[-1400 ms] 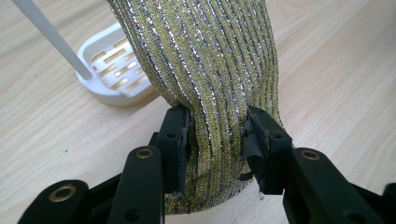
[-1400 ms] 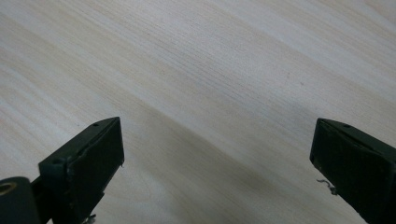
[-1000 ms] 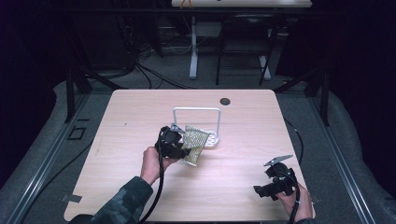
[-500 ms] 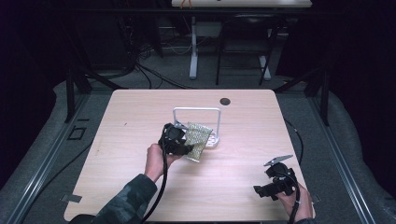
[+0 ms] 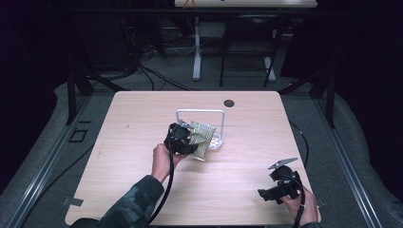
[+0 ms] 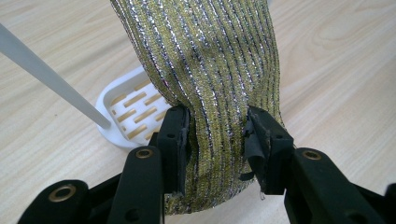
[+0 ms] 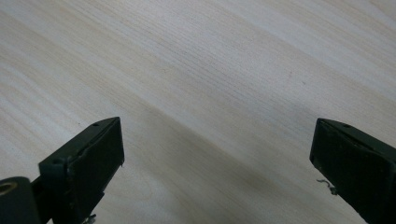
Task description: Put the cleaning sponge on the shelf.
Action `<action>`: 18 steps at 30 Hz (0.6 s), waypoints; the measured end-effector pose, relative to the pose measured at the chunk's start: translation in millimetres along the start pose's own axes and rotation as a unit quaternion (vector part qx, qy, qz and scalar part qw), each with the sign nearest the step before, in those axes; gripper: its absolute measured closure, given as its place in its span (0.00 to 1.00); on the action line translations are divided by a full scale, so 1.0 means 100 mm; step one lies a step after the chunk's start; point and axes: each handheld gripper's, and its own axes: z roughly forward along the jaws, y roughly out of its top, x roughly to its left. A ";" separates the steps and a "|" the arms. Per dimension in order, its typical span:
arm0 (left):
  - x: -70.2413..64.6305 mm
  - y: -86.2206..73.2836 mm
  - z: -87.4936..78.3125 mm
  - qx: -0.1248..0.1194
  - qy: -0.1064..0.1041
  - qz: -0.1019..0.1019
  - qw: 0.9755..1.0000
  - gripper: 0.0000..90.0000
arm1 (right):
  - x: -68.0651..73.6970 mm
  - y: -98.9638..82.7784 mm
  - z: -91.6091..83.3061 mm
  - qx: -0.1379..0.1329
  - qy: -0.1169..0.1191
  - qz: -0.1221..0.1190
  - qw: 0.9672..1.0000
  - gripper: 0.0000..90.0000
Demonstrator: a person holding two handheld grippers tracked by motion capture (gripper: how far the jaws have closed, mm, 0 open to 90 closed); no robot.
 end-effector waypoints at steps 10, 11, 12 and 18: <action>0.01 0.05 0.11 -0.007 0.016 -0.008 1.000 0.67 | 0.01 0.00 0.00 -0.004 0.001 0.000 1.000 0.03; 0.01 0.05 0.12 -0.009 0.019 -0.010 1.000 0.67 | 0.01 0.00 0.00 -0.001 0.003 0.000 1.000 0.03; 0.01 0.05 0.15 -0.010 0.025 -0.010 1.000 0.67 | 0.01 0.00 0.00 -0.001 0.003 0.000 1.000 0.03; 0.00 0.09 0.24 -0.007 0.033 -0.011 0.999 0.67 | 0.01 0.00 0.00 -0.005 0.002 -0.001 1.000 0.03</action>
